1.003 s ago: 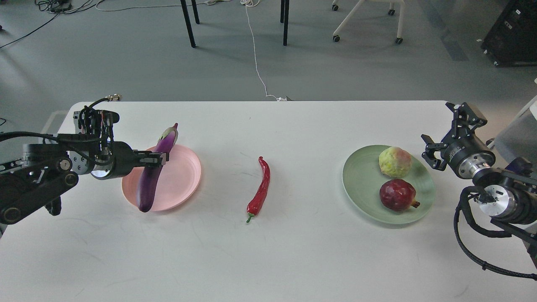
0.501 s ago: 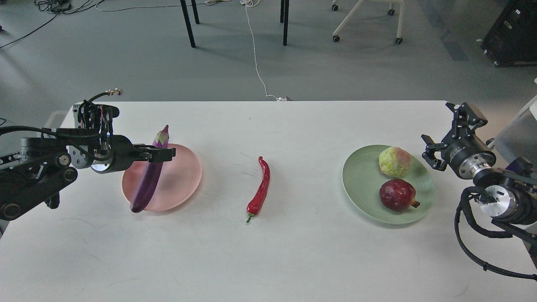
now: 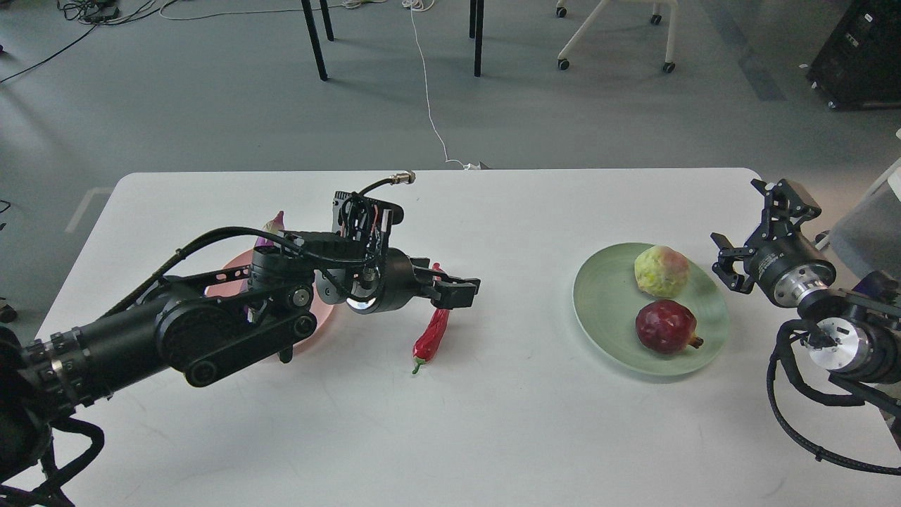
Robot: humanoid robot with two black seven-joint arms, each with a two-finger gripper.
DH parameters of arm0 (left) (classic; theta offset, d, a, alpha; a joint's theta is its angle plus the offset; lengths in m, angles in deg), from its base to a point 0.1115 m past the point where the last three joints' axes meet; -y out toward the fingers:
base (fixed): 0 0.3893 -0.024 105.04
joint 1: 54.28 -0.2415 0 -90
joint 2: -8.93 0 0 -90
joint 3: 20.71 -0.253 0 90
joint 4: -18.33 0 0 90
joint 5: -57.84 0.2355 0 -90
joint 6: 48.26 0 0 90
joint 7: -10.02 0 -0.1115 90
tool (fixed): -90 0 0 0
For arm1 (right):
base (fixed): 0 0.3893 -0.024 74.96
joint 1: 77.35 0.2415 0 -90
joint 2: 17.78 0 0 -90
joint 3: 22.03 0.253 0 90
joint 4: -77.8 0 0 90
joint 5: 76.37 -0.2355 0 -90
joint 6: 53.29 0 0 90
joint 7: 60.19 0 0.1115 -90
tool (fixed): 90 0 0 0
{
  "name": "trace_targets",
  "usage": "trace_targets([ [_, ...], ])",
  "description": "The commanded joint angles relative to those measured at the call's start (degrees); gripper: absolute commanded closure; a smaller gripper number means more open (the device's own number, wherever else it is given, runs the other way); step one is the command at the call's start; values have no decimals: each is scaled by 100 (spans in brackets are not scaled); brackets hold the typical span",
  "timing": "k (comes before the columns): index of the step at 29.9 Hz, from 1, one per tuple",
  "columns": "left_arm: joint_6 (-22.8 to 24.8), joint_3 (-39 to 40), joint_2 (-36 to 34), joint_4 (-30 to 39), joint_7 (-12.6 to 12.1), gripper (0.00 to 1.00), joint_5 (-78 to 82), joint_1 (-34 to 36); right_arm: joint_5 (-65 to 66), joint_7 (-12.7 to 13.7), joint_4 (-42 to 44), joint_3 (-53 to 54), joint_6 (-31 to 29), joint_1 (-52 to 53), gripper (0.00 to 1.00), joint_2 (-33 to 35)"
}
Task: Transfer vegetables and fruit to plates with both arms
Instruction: 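Move the left gripper to the red chili pepper and grasp it, then place the chili pepper on the pink plate beside the eggplant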
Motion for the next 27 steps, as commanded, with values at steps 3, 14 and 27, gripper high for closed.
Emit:
trace_targets([
  [3,-139,-274,107,-306,-18,5,57,-97,0,0,8,9,-8,-51,1,1],
  [14,-139,-275,282,-421,-79,27,558,-484,0,0,17,9,1,-51,1,1],
  [27,-139,-257,239,-377,-316,86,514,-466,0,0,17,9,1,-51,1,1],
])
